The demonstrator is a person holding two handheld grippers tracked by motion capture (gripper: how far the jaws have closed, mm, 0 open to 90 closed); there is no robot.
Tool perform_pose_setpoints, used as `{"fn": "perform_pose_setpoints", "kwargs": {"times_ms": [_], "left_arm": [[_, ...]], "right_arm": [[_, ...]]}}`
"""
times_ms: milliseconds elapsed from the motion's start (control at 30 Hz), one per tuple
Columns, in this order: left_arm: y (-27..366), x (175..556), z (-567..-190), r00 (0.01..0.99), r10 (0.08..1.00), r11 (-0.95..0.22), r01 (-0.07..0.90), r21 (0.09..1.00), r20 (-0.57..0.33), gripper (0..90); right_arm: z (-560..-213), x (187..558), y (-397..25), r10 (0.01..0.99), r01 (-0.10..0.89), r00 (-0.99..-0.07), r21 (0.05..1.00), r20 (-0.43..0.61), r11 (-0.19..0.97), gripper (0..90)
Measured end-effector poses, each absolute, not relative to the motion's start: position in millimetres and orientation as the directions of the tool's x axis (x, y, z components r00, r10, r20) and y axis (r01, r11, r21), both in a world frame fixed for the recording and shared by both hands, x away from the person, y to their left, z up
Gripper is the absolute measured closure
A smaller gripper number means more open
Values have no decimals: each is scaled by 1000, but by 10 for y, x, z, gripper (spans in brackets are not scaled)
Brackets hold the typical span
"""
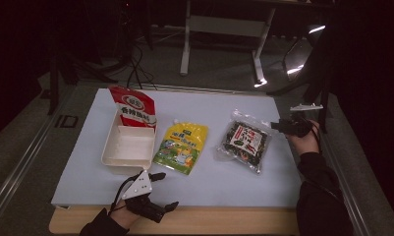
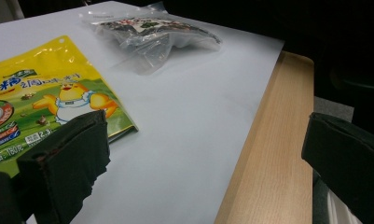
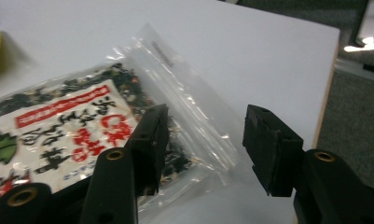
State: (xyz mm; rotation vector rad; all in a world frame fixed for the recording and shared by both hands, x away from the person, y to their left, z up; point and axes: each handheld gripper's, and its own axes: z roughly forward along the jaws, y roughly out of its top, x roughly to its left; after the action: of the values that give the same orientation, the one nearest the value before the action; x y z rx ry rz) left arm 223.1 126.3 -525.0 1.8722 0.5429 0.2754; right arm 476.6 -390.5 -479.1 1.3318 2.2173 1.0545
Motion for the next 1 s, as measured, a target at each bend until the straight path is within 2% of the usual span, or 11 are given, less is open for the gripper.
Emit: {"fn": "perform_pose_setpoints", "kwargs": {"times_ms": [600, 900, 1000], "left_arm": [[1334, 2181, -5270, 849, 524, -282, 246, 927, -66, 16], [1345, 2175, -5272, 847, 527, -284, 249, 926, -66, 15], [1344, 2178, -5276, 847, 527, -284, 251, 925, -68, 16]], "right_arm": [[-5011, 5071, -3974, 911, 743, -385, 635, 145, 213, 395], [-5147, 5131, -3961, 911, 788, -374, 577, 173, 213, 392], [-5175, 5135, -3962, 906, 797, -377, 565, 192, 212, 431]]}}
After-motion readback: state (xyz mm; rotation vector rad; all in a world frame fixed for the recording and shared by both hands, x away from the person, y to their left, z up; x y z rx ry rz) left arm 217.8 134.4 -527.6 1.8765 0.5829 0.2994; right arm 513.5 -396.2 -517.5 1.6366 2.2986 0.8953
